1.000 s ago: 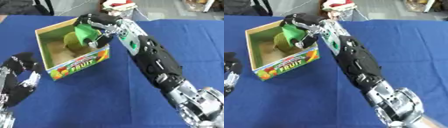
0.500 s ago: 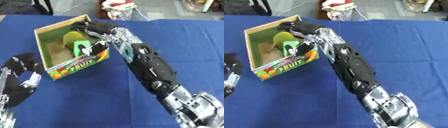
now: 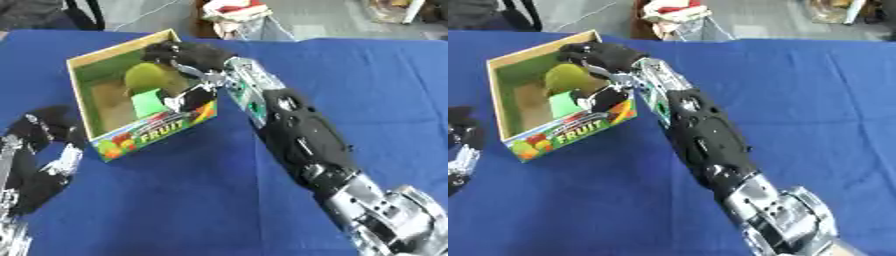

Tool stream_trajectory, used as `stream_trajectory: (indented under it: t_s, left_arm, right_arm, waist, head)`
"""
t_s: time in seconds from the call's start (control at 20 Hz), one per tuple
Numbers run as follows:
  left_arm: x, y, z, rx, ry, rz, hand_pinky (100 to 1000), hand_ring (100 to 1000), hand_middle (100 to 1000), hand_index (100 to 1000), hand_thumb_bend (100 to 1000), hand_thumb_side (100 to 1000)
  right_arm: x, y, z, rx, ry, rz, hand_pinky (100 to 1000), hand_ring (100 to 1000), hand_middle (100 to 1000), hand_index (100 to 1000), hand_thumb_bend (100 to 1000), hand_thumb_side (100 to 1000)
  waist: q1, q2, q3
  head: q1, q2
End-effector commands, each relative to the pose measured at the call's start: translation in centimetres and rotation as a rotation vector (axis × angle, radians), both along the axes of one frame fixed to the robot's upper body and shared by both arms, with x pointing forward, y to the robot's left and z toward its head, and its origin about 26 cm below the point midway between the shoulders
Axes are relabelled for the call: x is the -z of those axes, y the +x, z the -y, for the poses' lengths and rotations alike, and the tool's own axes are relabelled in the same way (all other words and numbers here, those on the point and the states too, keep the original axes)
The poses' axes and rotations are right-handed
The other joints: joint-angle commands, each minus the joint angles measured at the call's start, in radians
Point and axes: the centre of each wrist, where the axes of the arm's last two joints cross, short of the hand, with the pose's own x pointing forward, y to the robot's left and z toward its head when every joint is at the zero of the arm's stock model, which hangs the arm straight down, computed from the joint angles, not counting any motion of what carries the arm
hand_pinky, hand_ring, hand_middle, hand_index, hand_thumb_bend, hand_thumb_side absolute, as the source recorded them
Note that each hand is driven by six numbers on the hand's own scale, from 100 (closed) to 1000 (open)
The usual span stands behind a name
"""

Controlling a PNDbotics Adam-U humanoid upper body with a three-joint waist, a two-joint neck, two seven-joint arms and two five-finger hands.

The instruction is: Pick up objects on the table and place them in the box.

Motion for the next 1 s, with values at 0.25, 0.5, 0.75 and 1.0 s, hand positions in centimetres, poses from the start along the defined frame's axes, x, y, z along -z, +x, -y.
stream_trajectory:
  t_s: [0.25,0.5,0.75,1.0]
  left_arm:
    - [-0.6,-0.1,-0.4,-0.011,0.001,0.021,568,576,557,761,284,436]
    - [-0.4,-0.1,-0.8,-0.035,0.000,0.018,568,576,557,760,284,436]
    - [-0.3,-0.2,-1.3,-0.068,-0.002,0.016,568,575,557,760,284,434]
    - [-0.1,-0.4,-1.9,-0.107,-0.004,0.012,568,576,557,760,284,434]
  right_arm:
    - [-3.4,-0.5,0.2,-0.062,0.055,0.083,911,1000,1000,1000,100,435]
    - [-5.6,-1.1,1.4,-0.116,0.127,0.139,893,1000,1000,1000,100,376]
    - [-7.2,-1.9,3.4,-0.120,0.217,0.193,871,994,997,999,100,307]
    - [-6.7,-3.0,7.2,-0.094,0.334,0.230,847,963,937,960,100,274]
  waist:
    - [0.007,-0.018,-0.020]
    - [0.008,-0.024,-0.059]
    - [0.010,-0.030,-0.098]
    - [0.009,-0.038,-0.141]
  head:
    - [0.012,-0.003]
    - [0.034,-0.001]
    - [0.063,0.005]
    - [0.099,0.014]
